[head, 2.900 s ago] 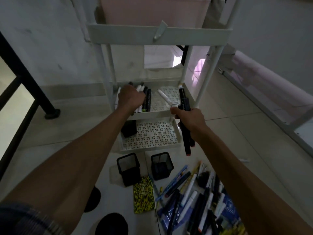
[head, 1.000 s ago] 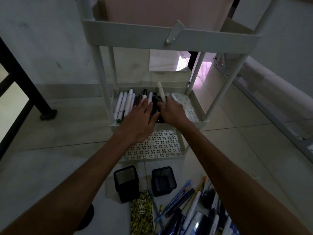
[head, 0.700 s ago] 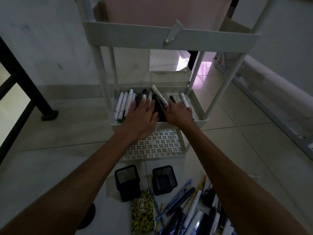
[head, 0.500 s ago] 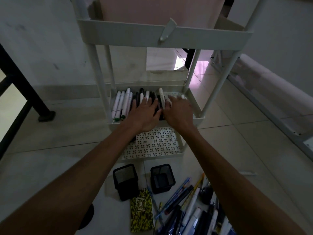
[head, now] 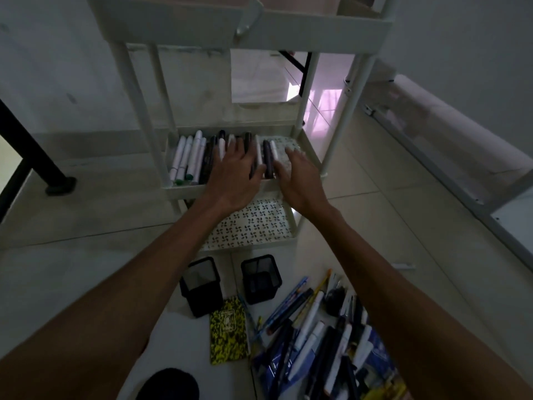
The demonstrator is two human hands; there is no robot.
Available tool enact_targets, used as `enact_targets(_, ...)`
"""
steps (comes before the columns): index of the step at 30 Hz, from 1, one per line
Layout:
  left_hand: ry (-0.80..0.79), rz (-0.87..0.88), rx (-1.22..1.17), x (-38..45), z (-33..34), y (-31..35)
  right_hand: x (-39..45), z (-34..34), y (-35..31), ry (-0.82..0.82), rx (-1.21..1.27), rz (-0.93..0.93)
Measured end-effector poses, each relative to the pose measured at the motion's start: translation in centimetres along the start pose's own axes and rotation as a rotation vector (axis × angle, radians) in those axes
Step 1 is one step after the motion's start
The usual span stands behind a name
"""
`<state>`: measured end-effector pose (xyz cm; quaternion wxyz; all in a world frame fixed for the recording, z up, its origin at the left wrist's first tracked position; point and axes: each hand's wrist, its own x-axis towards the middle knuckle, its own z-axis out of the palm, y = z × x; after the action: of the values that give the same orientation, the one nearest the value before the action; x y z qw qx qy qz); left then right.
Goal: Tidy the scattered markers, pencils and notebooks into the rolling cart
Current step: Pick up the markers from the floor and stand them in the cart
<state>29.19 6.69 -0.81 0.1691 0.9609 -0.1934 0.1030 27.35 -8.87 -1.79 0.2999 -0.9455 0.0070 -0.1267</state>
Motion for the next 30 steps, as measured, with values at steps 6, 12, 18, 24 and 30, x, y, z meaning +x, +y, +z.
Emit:
enact_targets(6, 0.169, 0.276, -0.229, -4.8, 0.8, 3.7, -6.5, -2.3, 2.6, 0.177, 0.139, -0.146)
enact_targets(12, 0.18, 0.467, -0.3, -10.6, 3.4, 7.6, -13.1, -3.9, 6.8, 0.098, 0.152, 0.004)
enact_targets(18, -0.019, 0.408, -0.417, -19.1, 9.6, 10.6, -22.6, -3.7, 11.6, -0.113, 0.099, 0.243)
enact_targets(24, -0.356, 0.228, -0.474, -26.1, 13.6, 13.0, -30.0, -3.8, 15.1, -0.543, -0.086, 0.26)
enact_targets(30, -0.456, 0.031, -0.463, -29.0, 17.3, 14.8, -33.7, -4.4, 16.7, -0.711, -0.238, 0.187)
